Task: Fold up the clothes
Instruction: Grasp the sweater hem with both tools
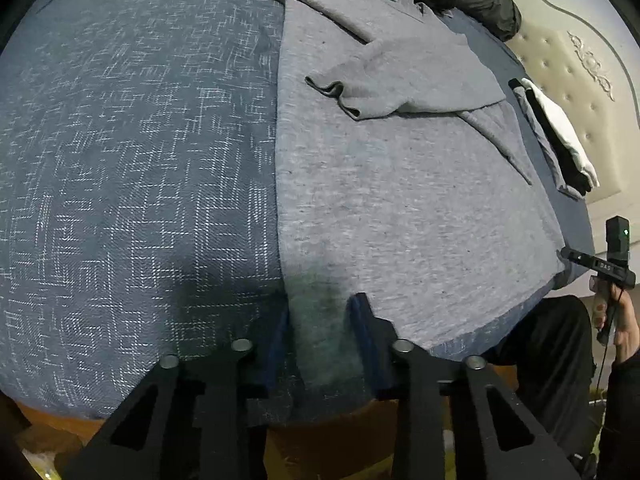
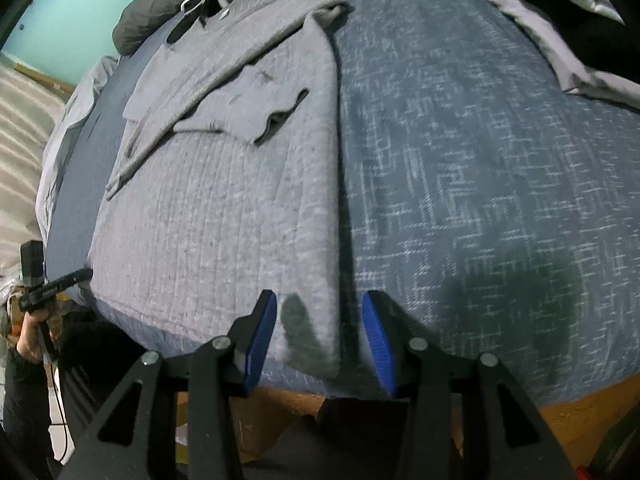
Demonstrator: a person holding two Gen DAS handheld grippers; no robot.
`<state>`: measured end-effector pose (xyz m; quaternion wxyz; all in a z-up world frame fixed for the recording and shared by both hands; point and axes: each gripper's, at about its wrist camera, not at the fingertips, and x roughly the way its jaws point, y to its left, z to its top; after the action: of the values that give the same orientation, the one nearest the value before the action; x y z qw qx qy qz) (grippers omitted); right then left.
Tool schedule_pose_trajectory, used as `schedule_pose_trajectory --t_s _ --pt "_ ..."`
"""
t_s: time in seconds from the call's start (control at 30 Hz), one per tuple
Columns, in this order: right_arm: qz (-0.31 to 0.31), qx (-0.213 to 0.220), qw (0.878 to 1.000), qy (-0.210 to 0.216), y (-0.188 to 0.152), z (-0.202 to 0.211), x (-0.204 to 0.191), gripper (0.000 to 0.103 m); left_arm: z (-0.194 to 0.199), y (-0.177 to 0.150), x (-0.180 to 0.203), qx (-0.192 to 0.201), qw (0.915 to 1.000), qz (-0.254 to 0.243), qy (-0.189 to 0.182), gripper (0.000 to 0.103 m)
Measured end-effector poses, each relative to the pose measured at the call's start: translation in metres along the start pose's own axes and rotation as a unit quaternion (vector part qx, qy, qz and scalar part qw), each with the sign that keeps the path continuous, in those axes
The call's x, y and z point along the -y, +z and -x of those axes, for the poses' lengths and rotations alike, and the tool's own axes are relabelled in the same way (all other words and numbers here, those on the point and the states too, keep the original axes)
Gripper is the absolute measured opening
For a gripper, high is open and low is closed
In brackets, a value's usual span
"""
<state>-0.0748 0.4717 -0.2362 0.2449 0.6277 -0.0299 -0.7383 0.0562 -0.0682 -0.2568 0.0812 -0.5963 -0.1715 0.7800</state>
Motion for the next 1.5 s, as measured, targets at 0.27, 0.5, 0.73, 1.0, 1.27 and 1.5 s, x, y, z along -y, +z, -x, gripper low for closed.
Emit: schedule_pose_trajectory --t_s 0.27,0.5,0.73,1.0,1.27,1.5 --pt "-0.010 -0.008 1.000 0.013 0.000 -0.004 -0.002 0.045 0.000 0.002 -0.006 -0.009 0.9997 0.017 -0.012 0.032" --pt "-0.006 -0.012 1.000 0.024 0.002 -0.004 -0.002 0.037 -0.005 -0.002 -0.003 -0.018 0.9997 0.010 -0.016 0.033" --pt "0.009 0.005 0.999 0.037 0.000 0.005 -0.011 0.005 0.009 -0.002 0.012 0.002 0.9997 -0.019 -0.015 0.006" --pt "0.041 0.054 0.996 0.055 -0.001 0.056 -0.034 0.004 0.061 0.000 0.035 0.045 0.9970 -0.061 -0.016 0.005" --pt "0.075 0.085 0.991 0.066 -0.013 0.097 -0.048 0.004 0.110 -0.016 0.040 0.077 0.9928 -0.090 -0.016 0.005" --pt "0.092 0.089 0.989 0.075 -0.027 0.100 -0.056 0.004 0.137 -0.034 0.034 0.085 0.9911 -0.102 -0.013 0.005"
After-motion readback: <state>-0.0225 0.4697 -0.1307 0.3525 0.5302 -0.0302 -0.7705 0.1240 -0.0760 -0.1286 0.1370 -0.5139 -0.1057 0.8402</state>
